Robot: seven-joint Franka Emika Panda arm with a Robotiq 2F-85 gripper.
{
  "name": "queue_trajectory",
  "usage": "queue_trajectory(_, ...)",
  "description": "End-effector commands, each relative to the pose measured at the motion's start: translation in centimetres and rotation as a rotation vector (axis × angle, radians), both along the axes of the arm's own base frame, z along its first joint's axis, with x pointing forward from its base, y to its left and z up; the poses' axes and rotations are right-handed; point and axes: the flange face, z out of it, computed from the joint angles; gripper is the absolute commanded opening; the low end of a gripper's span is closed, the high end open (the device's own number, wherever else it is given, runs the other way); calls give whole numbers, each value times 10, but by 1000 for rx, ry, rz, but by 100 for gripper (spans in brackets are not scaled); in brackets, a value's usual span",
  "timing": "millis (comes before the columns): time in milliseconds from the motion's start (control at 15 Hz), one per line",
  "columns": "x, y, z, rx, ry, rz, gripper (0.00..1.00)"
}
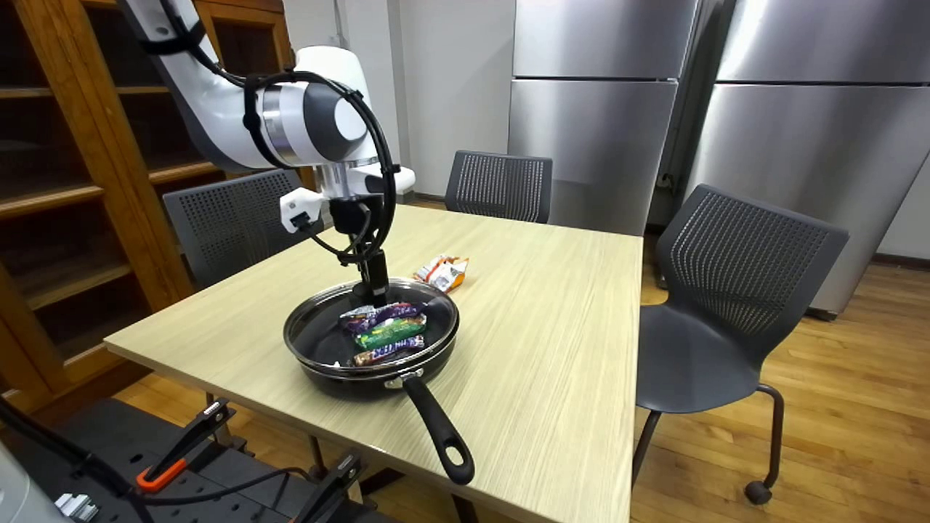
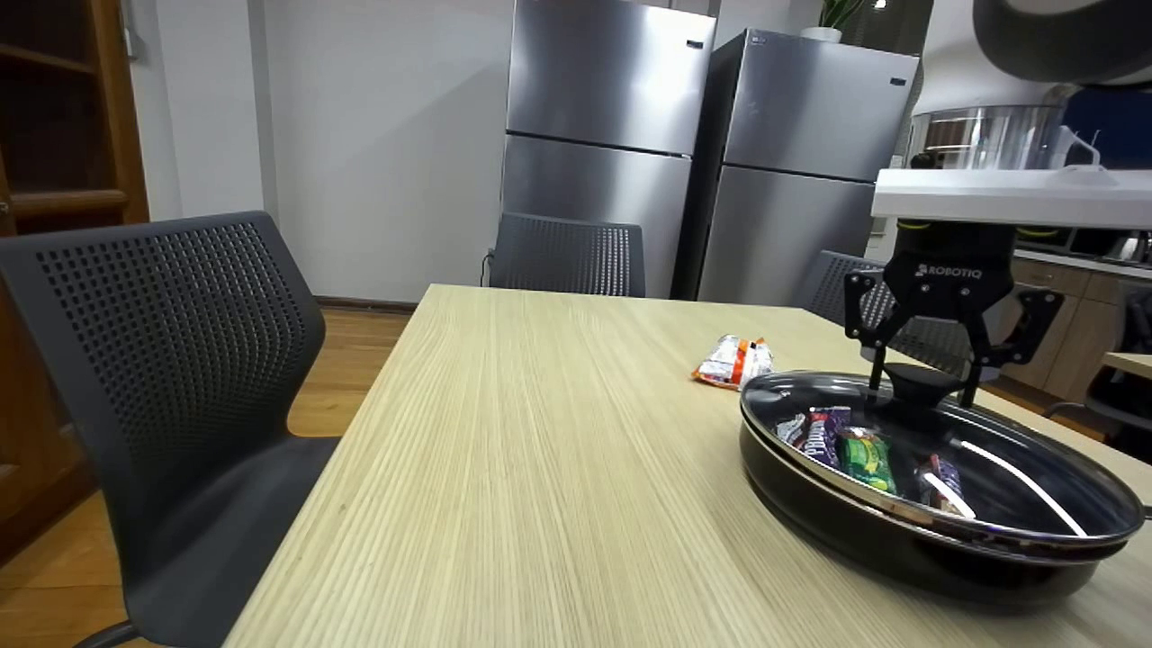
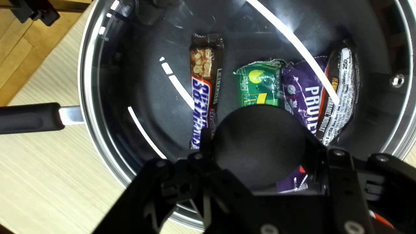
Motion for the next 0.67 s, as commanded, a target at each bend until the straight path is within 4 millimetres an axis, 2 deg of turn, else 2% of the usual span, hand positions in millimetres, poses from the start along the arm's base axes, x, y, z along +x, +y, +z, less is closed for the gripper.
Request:
queue_trajectory(0,10,2,12,2,-42,-22,39)
queue_trajectory(600,17,-8,1,-15,-24,-49,39)
